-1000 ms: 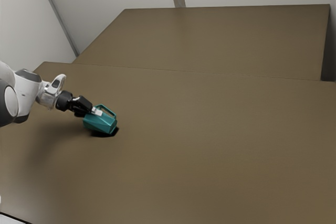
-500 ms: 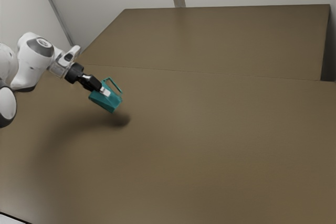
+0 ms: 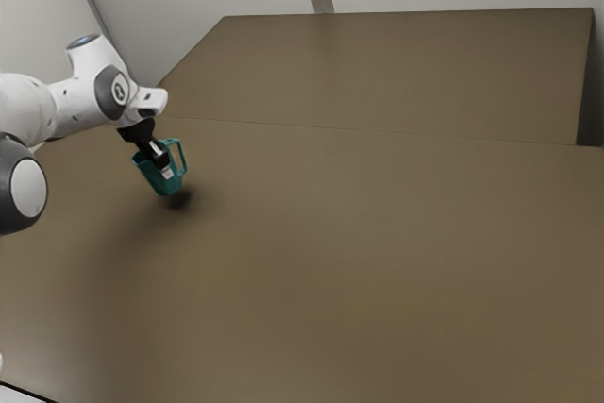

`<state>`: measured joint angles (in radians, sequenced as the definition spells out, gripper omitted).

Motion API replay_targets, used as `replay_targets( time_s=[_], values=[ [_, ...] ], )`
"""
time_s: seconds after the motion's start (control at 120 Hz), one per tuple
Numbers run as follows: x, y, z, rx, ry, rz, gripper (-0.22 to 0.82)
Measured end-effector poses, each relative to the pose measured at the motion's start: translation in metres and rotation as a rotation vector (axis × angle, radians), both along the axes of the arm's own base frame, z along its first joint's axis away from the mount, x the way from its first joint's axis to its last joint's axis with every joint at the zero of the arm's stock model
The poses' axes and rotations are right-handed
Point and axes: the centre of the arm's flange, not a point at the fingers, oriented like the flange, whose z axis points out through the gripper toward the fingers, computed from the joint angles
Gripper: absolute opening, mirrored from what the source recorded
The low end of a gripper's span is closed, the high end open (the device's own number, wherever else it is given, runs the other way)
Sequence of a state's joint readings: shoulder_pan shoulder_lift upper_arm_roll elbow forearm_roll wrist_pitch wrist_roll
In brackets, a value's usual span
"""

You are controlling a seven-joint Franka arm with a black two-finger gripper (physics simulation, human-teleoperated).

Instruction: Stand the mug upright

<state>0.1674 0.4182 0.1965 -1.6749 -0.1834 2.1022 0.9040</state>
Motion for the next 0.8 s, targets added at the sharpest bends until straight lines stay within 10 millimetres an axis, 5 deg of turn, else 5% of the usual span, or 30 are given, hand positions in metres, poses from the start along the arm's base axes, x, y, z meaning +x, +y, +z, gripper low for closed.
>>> replay_targets(
  time_s=[0.3,0.567,0.675,0.8],
  values=[
    [0.000,0.004,-0.027,0.047,0.013,0.064,-0.17],
    [-0.001,0.004,-0.024,0.039,0.011,0.113,0.34],
    [0.000,0.002,0.003,0.039,-0.012,0.127,0.44],
    [0.021,-0.009,0.097,0.085,-0.082,0.104,0.52]
  ],
)
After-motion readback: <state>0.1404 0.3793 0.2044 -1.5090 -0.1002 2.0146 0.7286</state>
